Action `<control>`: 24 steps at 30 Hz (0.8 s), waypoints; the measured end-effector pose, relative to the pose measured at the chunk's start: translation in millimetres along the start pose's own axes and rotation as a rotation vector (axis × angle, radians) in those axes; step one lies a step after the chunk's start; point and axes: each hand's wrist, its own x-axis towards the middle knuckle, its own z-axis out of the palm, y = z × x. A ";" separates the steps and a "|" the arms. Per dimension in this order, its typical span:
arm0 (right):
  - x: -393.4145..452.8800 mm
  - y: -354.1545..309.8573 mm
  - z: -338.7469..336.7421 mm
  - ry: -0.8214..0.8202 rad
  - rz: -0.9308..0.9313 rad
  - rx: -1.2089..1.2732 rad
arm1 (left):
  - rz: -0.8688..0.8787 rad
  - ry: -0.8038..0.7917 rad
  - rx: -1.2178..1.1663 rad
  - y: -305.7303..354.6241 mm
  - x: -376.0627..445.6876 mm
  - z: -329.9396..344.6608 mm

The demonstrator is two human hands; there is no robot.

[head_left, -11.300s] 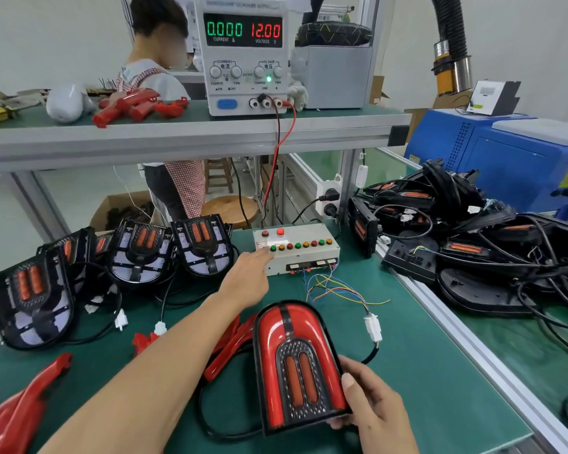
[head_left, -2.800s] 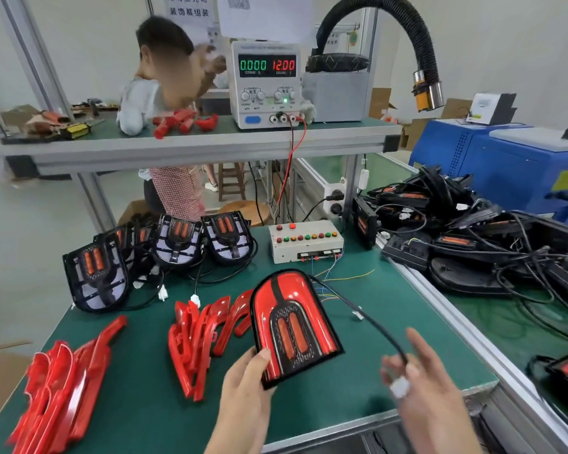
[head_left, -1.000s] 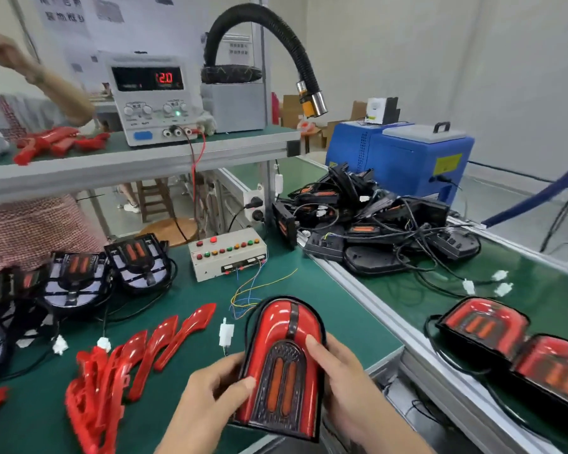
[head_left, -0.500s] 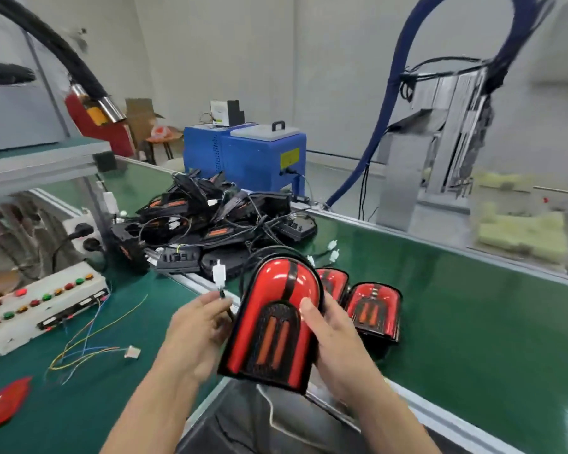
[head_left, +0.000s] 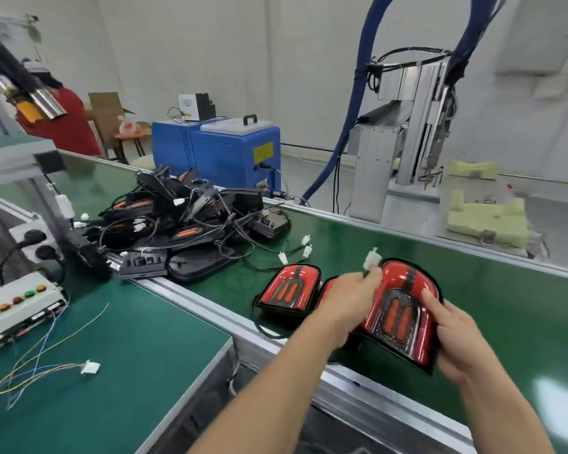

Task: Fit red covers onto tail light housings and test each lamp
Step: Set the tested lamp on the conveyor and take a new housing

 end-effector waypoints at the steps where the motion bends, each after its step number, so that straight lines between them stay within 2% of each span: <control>1: 3.5 2.9 -14.1 0.031 0.024 0.003 | -0.003 -0.001 0.022 -2.9 3.5 14.8; 6: 24.3 23.6 -49.9 0.101 0.167 -0.041 | -0.063 -0.025 0.082 -20.3 5.8 47.5; 10: 41.5 36.1 -55.0 0.133 0.183 -0.142 | -0.050 -0.069 0.186 -27.8 7.5 47.7; 17: 55.8 40.9 -48.4 0.282 0.058 -0.403 | 0.019 -0.130 0.422 -42.2 5.6 60.4; 24: 57.9 46.3 -34.6 0.370 -0.041 -0.761 | 0.205 -0.078 0.510 -66.2 1.2 57.7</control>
